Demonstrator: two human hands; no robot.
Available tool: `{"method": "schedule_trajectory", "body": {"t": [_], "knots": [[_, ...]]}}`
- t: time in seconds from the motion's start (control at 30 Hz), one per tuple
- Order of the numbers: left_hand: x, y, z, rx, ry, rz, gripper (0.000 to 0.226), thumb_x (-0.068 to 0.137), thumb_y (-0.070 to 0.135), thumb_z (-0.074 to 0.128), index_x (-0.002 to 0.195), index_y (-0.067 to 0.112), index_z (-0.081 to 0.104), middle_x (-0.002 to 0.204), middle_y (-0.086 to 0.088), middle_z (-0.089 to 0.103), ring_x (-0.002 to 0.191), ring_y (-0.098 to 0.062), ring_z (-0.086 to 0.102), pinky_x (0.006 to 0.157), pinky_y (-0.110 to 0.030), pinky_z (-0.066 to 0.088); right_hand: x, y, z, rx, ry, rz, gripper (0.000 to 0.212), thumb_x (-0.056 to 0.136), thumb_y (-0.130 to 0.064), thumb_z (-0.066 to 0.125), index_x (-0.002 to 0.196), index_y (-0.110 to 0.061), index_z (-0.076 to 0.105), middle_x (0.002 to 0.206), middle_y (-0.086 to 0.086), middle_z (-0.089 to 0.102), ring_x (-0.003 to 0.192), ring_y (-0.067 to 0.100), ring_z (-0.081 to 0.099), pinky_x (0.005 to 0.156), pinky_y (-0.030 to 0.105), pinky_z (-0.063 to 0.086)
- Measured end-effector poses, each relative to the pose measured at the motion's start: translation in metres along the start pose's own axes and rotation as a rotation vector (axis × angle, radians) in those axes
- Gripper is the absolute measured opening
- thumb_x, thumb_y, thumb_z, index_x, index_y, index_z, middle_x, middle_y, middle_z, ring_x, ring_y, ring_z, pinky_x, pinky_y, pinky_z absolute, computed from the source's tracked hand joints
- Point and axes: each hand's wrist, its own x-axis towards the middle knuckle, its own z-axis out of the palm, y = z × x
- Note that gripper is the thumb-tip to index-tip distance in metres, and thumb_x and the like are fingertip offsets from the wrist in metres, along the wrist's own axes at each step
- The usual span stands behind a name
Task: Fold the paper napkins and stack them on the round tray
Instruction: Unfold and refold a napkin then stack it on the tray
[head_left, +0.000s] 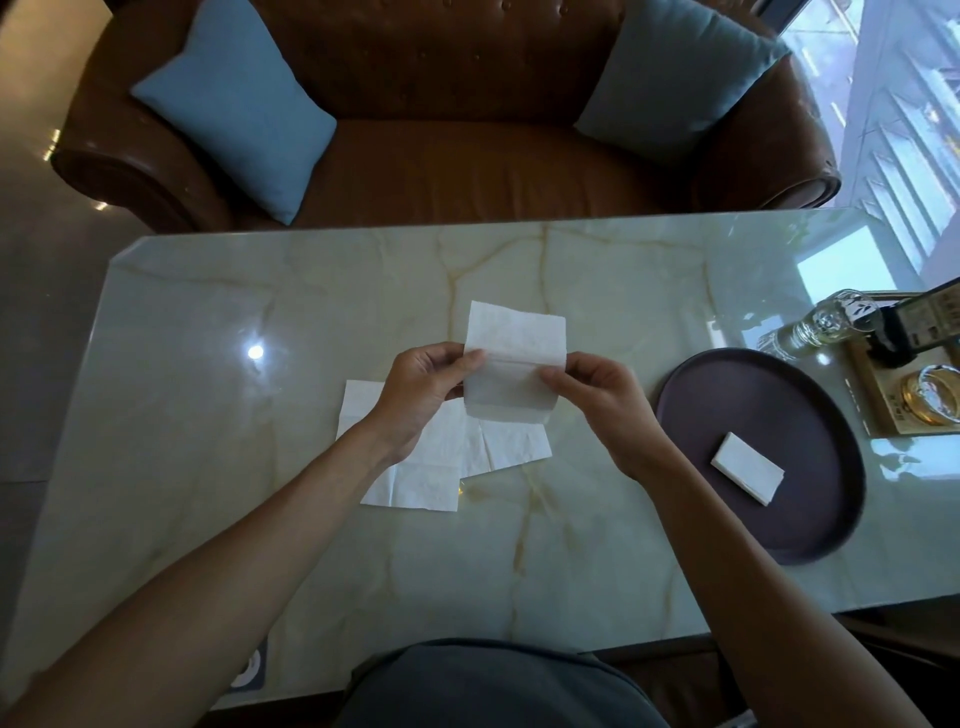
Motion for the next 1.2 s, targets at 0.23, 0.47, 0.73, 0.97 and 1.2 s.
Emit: {"method": "schedule_trajectory", "body": {"t": [0.23,0.47,0.73,0.97,1.2], "knots": [[0.0,-0.002,-0.004,0.03,0.001,0.007,0.01,0.094,0.017,0.07,0.101,0.012,0.076,0.097,-0.006,0.076,0.09,-0.02,0.068,0.092,-0.04,0.054,0.001,-0.005,-0.005,0.014,0.042,0.003,0.012,0.097,-0.013,0.067,0.098,-0.006,0.078,0.094,0.006,0.076,0.088,0.014,0.066,0.084,0.033,0.049],[-0.002,0.002,-0.001,0.071,-0.072,0.031,0.016,0.095,0.01,0.068,0.107,0.017,0.075,0.101,-0.004,0.077,0.092,-0.019,0.067,0.081,-0.032,0.05,-0.002,-0.008,-0.001,0.121,0.028,0.011,0.019,0.098,-0.002,0.061,0.111,-0.008,0.074,0.101,0.007,0.078,0.094,0.017,0.072,0.085,0.032,0.057],[-0.003,0.007,0.004,-0.009,-0.092,0.005,0.045,0.098,-0.007,0.049,0.081,0.02,0.08,0.083,0.001,0.075,0.075,-0.013,0.067,0.073,-0.024,0.055,-0.004,-0.012,0.001,0.329,0.044,0.113,0.031,0.096,0.008,0.049,0.089,-0.009,0.074,0.078,-0.001,0.072,0.069,0.01,0.064,0.066,0.022,0.05],[0.003,0.011,0.003,-0.108,-0.104,-0.141,0.026,0.101,0.022,0.054,0.123,0.016,0.065,0.1,-0.004,0.069,0.081,-0.022,0.065,0.076,-0.035,0.052,-0.004,-0.013,-0.003,0.279,-0.036,0.105,0.033,0.095,0.012,0.04,0.083,-0.006,0.065,0.073,-0.004,0.069,0.066,0.008,0.063,0.062,0.02,0.05],[0.006,0.014,0.003,0.237,-0.147,0.018,0.018,0.095,0.012,0.069,0.112,0.007,0.074,0.094,-0.003,0.075,0.085,-0.013,0.07,0.08,-0.036,0.057,0.01,-0.02,-0.015,0.026,-0.084,0.045,0.033,0.087,-0.022,0.054,0.116,-0.016,0.07,0.102,0.01,0.074,0.093,0.021,0.069,0.085,0.03,0.056]]}}
